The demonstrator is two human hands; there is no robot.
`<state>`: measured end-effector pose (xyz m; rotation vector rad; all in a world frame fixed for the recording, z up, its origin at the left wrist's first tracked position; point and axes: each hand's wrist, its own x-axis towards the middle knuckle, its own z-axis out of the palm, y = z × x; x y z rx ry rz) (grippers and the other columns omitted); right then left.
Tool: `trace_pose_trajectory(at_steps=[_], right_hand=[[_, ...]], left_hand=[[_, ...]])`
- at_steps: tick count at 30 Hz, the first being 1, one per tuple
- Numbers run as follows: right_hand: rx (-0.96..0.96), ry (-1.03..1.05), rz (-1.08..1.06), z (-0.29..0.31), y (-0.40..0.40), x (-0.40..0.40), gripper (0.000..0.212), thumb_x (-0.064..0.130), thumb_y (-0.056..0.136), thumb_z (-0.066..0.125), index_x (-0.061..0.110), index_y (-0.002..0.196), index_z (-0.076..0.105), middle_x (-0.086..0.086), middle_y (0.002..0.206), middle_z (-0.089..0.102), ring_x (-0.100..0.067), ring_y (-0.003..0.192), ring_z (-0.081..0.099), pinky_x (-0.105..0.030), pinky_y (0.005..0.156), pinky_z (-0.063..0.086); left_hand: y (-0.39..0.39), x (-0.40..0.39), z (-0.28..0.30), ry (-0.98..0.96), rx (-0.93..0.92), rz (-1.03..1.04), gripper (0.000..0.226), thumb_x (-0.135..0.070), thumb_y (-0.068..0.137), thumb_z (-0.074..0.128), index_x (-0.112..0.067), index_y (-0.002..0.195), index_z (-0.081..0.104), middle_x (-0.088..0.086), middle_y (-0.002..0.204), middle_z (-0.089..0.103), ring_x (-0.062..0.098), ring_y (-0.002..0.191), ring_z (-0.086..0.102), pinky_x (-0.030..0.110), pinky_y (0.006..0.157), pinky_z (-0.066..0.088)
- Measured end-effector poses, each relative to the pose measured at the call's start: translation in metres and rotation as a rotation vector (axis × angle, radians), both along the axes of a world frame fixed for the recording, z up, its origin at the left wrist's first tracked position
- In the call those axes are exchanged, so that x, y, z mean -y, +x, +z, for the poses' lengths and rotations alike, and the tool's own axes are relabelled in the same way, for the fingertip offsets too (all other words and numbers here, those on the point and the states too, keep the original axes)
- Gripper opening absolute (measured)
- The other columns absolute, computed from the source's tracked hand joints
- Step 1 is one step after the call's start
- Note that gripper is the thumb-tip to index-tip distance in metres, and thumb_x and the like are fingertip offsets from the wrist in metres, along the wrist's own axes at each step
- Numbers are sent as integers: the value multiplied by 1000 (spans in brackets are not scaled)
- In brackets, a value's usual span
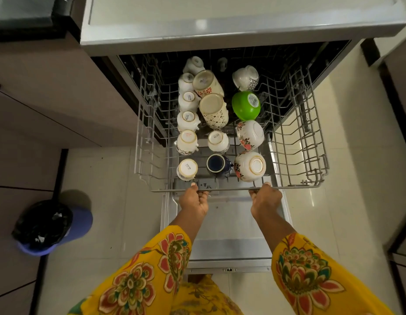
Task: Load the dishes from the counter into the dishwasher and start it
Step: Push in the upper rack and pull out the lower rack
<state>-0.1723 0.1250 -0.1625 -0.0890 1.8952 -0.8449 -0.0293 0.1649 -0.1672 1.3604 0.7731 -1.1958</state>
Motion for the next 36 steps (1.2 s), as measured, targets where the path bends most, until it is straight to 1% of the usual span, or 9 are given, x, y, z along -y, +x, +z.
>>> trace_pose_trajectory(at_steps=[3,7,13,17,19,21,29,32,36], right_hand=[[-1,-5,-13,0,1,1,29,18,99,44,0,122,51,-17,112,60,-25,92,64,-28,72,53],[24,-52,-1,1,3,8,28,14,99,44,-2,121,51,-14,101,58,-25,88,62,-30,77,53],[110,-128,39,5,6,36,26,11,99,45,-3,121,48,-13,103,54,-25,92,57,-38,87,52],[149,-139,60,7,9,55,28,10,99,44,-3,124,46,-17,110,53,-26,96,56,-35,84,51],[174,-148,57,8,10,62,29,11,99,44,-2,126,43,-18,112,52,-27,98,56,-35,83,50],[191,-155,61,8,11,70,30,11,100,43,-1,127,42,-17,111,51,-27,98,56,-36,86,51],[225,-192,79,11,21,107,20,7,99,43,-1,116,49,-22,123,55,-31,108,58,-42,93,51],[238,-187,66,10,24,125,32,6,99,44,-3,129,44,-18,120,55,-29,104,58,-36,79,55],[261,-188,45,8,30,141,35,5,99,41,2,134,39,-14,134,50,-31,121,50,-44,98,47]], left_hand=[[1,0,-5,19,11,-34,16,-8,97,48,-2,113,49,24,101,54,9,55,53,6,32,34],[7,9,-5,38,7,-17,18,-6,97,48,-5,79,46,14,76,41,12,54,39,7,33,36],[16,40,-1,15,30,-34,18,-10,99,45,-7,81,47,21,102,42,1,20,29,-4,46,36],[19,60,3,-36,-7,10,15,-6,99,44,-6,85,48,18,104,50,8,39,52,3,46,43],[19,68,6,-56,-5,23,19,-3,98,44,-6,79,46,12,92,52,17,78,59,21,81,51],[20,76,7,-53,12,23,20,-1,97,45,-6,77,45,9,84,50,20,85,54,35,102,41],[31,111,6,-122,48,7,17,-1,97,45,-4,81,46,9,77,47,16,68,47,40,104,39],[33,123,3,-132,41,-12,4,-3,97,47,-6,98,50,8,79,49,17,68,49,37,95,44],[42,140,4,-127,60,-79,17,-6,96,50,-8,80,49,7,77,49,18,70,52,23,73,51]])
